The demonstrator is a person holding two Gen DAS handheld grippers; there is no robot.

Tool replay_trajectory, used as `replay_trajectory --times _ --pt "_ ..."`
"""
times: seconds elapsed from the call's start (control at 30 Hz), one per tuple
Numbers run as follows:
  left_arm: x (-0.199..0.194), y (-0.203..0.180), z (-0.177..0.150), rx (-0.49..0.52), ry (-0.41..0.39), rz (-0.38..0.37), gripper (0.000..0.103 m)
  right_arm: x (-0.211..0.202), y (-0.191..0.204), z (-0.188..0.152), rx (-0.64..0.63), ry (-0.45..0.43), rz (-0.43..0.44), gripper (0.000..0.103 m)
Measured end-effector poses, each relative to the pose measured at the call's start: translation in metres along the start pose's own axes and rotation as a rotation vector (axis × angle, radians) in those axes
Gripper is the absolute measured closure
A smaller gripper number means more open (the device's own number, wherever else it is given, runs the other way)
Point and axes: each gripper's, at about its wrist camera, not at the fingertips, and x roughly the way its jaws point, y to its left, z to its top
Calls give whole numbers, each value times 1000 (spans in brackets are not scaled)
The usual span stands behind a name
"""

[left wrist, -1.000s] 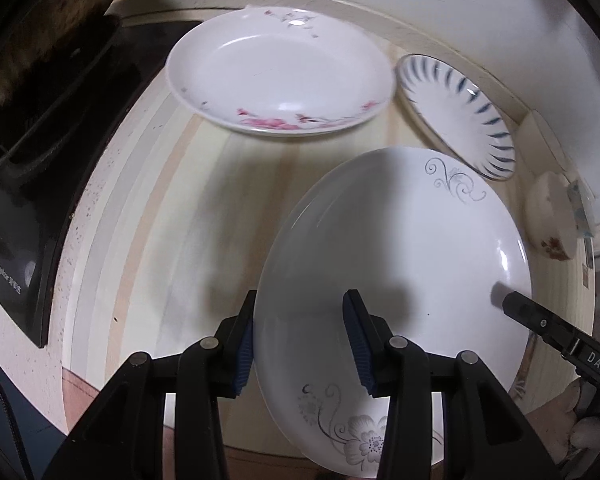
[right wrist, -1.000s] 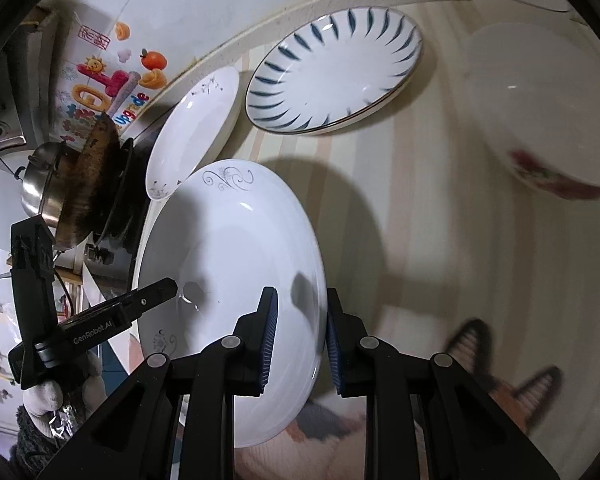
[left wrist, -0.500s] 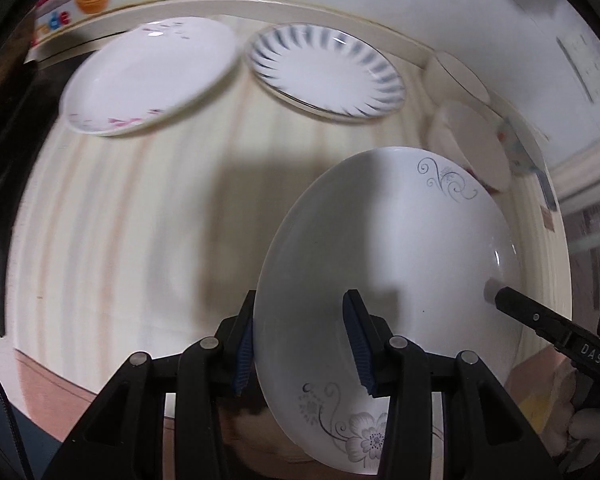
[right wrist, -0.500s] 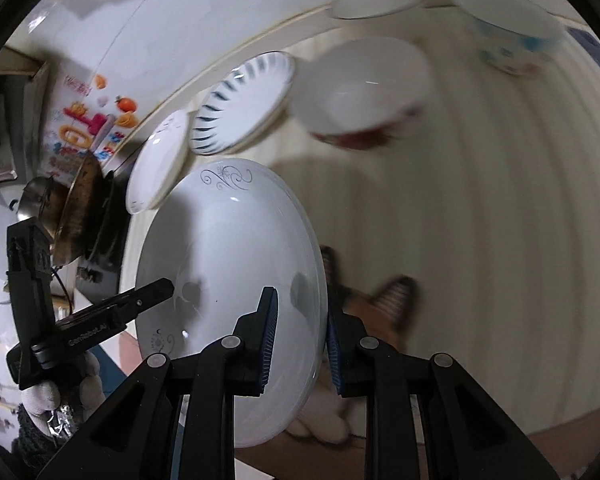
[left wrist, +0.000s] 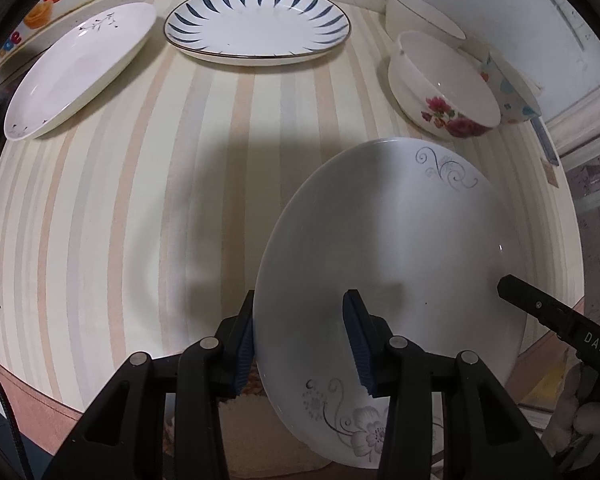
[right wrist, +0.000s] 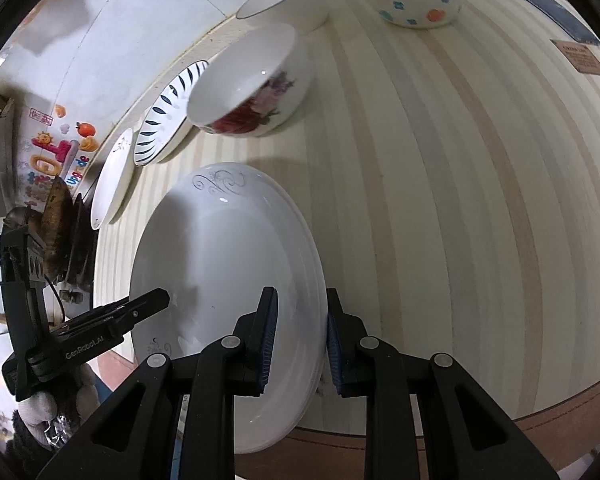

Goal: Organize plates and bowls
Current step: 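Lift the swirl plate with both tools and carry it toward the pink-flower plate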

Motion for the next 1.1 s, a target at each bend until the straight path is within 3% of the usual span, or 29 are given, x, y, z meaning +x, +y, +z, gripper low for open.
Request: replay_trajectory --times 0.57,0.83,1.0,1.1 --pt "7 -20 -8 34 -21 79 64 7 9 3 -14 26 -21 78" --pt "4 -20 1 11 1 73 64 10 7 14 3 106 1 76" --pt "-34 -10 8 -19 -62 76 64 -21 15 32 -41 102 -12 76" --pt "-65 8 20 -103 -122 71 64 -42 46 55 -115 76 10 70"
